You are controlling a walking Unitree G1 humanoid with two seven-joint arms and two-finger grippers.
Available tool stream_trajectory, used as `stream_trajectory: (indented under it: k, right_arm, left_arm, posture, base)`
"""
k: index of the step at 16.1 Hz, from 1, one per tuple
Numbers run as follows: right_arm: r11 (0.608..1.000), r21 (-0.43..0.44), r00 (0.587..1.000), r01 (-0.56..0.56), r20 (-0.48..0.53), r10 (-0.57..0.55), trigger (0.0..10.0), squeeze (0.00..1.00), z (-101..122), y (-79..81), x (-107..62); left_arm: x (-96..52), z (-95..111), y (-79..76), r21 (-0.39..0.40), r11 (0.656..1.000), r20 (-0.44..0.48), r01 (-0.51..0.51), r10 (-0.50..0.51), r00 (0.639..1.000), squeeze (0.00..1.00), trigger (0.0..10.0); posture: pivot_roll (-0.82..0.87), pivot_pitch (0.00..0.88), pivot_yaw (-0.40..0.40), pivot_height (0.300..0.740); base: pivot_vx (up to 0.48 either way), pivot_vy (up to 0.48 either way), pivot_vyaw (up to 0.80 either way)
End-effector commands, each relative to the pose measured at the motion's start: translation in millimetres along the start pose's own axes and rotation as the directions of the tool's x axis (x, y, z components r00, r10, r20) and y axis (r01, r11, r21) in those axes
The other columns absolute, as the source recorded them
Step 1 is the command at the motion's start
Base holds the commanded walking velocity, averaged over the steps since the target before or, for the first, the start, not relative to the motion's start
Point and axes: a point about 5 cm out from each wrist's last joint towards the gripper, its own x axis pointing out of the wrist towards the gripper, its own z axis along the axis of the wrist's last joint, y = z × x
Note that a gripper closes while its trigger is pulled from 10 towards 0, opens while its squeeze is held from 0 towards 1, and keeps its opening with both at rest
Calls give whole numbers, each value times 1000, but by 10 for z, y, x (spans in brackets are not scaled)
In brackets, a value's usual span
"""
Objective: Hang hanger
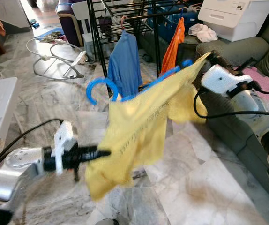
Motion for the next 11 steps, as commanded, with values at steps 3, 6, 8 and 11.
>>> stream_trajectory:
  k: [3, 6, 8, 11]
  right_arm:
    - [996, -18, 996, 86, -4, -86, 0, 0, 9, -304, 97]
    - [997, -12, 995, 82, 57, -81, 0, 0, 147, -337, 198]
    - [996, 11, 987, 83, 140, -84, 0, 0, 339, -388, 310]
    - [1000, 24, 952, -8, 307, 1, 0, 0, 618, -360, 377]
  left_arm:
    - [-75, -319, -122, -110, 990, -188, 89, -108, 976, 0, 0]
    - [-90, -441, -151, -98, 989, -317, 114, -140, 938, 0, 0]
    - [-97, -505, -129, -79, 989, -393, 122, -143, 908, 0, 0]
    - [-91, -568, 52, 7, 1000, -459, -6, 8, 889, 0, 0]
  posture:
    - [-10, 31, 34, 740]
    - [-11, 27, 34, 740]
    - [-11, 22, 33, 740]
    - [-11, 22, 33, 740]
  base:
    - [0, 0, 0]
    - [0, 0, 0]
    - [0, 0, 0]
    - [0, 0, 0]
